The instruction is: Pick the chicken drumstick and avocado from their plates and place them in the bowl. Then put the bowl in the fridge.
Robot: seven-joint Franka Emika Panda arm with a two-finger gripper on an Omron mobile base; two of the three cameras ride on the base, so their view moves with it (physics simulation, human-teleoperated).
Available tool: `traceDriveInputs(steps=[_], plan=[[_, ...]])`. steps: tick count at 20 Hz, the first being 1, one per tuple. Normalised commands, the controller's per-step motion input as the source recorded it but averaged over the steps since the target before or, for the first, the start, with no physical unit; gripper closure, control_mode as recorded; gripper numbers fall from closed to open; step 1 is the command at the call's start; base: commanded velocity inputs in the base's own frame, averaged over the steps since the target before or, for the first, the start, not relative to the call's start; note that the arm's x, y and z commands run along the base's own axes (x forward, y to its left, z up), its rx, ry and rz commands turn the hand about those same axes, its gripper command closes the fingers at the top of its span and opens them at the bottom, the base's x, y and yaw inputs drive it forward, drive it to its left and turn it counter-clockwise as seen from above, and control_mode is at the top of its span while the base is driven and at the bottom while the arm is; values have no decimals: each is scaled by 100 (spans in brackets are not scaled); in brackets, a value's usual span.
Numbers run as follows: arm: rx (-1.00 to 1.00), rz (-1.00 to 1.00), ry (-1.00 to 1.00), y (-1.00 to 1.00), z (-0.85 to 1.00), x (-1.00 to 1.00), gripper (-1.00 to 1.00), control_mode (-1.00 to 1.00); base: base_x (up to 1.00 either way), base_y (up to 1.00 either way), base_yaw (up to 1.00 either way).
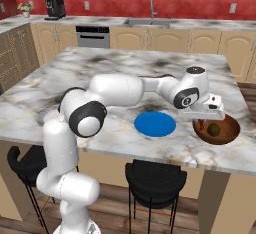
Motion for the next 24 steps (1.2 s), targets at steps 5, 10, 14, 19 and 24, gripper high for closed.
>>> traceDriveInputs(steps=[5, 10, 14, 19, 24], plan=[[0, 10, 0, -21, -16, 33, 100, -100, 0, 0, 0], [0, 15, 1, -22, -8, 39, 100, -100, 0, 0, 0], [0, 21, 4, -21, -13, 29, 100, -100, 0, 0, 0], [0, 21, 2, -11, -26, 6, 100, -100, 0, 0, 0], [0, 14, 0, -4, -29, 3, 100, -100, 0, 0, 0]])
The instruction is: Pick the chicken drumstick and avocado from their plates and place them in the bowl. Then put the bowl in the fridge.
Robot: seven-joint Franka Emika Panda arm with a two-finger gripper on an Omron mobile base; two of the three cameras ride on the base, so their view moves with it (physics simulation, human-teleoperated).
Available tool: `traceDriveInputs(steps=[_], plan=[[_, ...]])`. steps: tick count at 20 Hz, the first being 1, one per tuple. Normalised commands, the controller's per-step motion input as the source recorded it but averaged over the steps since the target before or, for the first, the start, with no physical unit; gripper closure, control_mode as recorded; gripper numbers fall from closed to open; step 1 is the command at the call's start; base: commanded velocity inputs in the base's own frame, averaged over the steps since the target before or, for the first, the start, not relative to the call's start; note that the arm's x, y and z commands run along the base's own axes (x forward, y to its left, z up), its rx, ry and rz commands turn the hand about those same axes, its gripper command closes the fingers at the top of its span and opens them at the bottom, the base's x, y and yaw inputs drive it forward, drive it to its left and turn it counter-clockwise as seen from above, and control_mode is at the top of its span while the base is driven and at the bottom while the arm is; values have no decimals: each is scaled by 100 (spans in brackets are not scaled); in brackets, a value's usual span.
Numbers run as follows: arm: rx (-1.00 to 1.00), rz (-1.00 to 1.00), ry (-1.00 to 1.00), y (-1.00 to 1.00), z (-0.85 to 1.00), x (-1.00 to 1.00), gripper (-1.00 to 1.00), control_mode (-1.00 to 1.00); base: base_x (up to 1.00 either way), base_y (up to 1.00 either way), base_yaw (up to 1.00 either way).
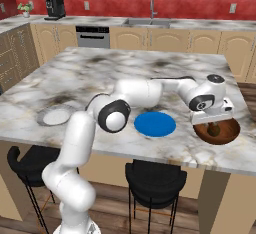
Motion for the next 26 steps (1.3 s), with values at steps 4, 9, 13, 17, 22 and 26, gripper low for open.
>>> traceDriveInputs(steps=[4, 9, 13, 17, 22, 26], plan=[[0, 11, 1, -4, -20, 11, 100, -100, 0, 0, 0], [0, 10, 3, -1, -23, 0, 100, -100, 0, 0, 0], [0, 8, 6, 0, -25, 0, 100, -100, 0, 0, 0], [0, 7, 3, 0, -16, 3, 100, -100, 0, 0, 0], [0, 6, 3, 0, -6, 10, -100, -100, 0, 0, 0], [0, 5, 6, -1, -1, 16, -100, -100, 0, 0, 0]])
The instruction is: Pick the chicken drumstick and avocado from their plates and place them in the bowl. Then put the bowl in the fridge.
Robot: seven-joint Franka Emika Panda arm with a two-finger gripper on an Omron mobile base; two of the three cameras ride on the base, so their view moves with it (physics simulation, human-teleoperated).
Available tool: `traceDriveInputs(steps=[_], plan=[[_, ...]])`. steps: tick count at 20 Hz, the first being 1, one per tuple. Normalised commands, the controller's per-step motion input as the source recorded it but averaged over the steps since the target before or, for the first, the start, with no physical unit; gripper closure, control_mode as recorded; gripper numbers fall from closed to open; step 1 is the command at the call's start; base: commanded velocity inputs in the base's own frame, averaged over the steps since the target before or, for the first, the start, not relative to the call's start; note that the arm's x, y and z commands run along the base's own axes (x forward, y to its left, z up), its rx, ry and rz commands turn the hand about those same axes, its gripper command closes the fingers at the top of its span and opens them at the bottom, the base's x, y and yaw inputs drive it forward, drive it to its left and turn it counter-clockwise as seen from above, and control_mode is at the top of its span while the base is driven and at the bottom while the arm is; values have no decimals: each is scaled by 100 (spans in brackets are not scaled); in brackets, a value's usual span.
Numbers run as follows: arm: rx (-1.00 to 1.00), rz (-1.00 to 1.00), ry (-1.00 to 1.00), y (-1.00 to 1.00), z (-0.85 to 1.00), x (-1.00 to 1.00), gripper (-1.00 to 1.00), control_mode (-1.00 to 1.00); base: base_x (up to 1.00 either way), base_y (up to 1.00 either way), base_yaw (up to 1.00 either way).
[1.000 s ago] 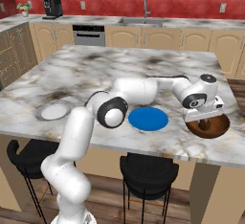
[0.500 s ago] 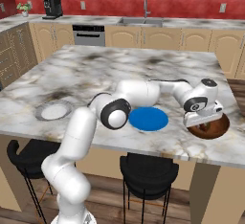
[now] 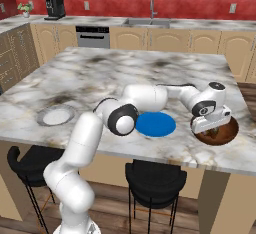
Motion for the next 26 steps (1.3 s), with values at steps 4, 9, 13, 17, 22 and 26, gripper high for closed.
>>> traceDriveInputs(steps=[4, 9, 13, 17, 22, 26], plan=[[0, 6, 5, -2, 0, 13, -100, -100, 0, 0, 0], [0, 5, 0, -1, 17, 4, -100, -100, 0, 0, 0], [0, 0, 1, 0, 26, 0, -100, -100, 0, 0, 0], [0, 0, 0, 3, 8, -14, -100, -100, 0, 0, 0], [0, 0, 0, 14, 8, -22, -100, -100, 0, 0, 0], [0, 0, 0, 15, 19, -16, -100, -100, 0, 0, 0]])
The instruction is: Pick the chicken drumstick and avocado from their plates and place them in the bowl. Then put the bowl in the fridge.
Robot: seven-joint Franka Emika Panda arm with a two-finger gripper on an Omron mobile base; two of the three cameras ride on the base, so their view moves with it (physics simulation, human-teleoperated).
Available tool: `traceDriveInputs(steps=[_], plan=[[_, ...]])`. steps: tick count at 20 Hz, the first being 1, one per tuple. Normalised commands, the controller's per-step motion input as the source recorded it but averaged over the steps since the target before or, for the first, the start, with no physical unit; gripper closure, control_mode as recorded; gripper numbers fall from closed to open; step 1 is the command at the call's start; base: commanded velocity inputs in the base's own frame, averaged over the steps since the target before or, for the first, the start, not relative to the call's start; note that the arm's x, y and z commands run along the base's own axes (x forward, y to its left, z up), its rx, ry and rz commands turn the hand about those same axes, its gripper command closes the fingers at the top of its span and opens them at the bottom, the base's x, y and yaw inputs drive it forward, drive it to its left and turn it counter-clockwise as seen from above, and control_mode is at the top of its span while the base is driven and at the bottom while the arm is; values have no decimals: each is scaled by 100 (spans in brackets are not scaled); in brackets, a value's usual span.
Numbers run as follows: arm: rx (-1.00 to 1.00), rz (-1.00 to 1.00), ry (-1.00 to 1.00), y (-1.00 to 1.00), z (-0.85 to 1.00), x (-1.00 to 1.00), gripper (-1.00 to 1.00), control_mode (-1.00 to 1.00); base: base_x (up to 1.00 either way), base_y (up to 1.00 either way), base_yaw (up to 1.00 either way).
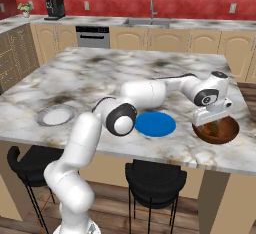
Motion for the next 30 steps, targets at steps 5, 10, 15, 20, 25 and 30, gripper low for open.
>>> traceDriveInputs(steps=[5, 10, 15, 20, 25, 30], plan=[[0, 0, 0, 20, 23, -14, -100, -100, 0, 0, 0], [0, -2, -1, 29, -5, -39, -100, -100, 0, 0, 0], [-13, -9, -14, 39, -23, -20, -100, -100, 0, 0, 0], [-15, -3, -10, 34, -21, 1, -100, -100, 0, 0, 0], [-17, -1, 3, 24, -11, 22, -100, -100, 0, 0, 0], [-9, 0, 13, 2, -3, 32, -100, -100, 0, 0, 0]])
